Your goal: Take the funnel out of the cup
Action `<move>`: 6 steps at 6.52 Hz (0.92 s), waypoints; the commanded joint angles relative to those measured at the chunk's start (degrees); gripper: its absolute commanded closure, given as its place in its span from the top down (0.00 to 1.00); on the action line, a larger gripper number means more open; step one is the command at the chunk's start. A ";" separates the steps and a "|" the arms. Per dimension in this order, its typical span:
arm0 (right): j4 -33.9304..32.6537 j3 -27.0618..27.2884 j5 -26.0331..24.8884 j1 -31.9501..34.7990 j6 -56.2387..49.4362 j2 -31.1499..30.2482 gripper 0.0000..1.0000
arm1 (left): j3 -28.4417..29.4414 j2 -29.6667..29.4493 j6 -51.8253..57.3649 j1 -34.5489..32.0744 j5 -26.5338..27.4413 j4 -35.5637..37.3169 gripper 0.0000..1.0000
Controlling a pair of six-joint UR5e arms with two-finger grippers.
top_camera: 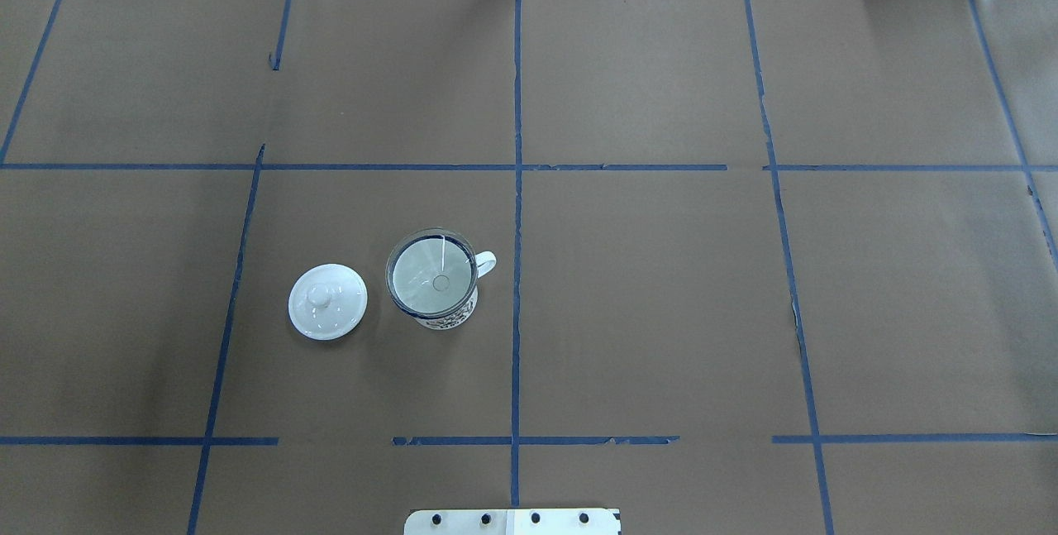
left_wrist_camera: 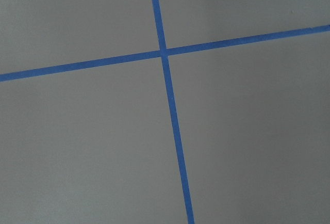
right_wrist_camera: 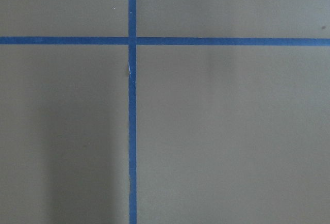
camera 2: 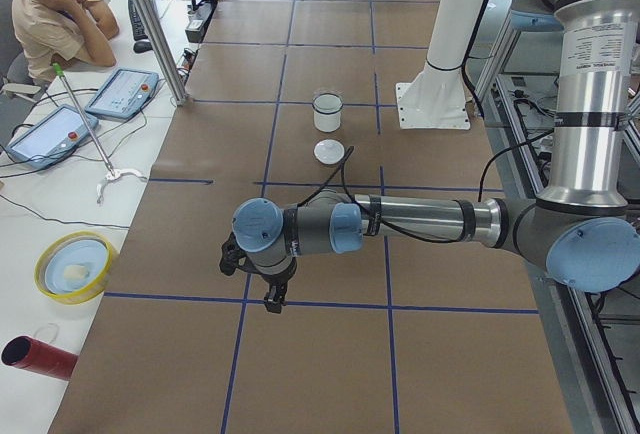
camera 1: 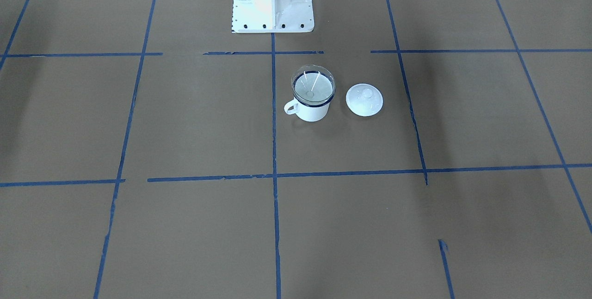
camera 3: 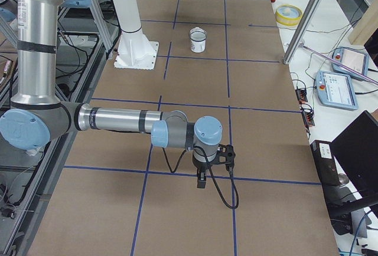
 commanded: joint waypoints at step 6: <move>0.00 -0.05 0.00 0.00 0.00 -0.04 1.00 | -5.94 -11.83 -0.09 1.67 0.38 -3.42 1.00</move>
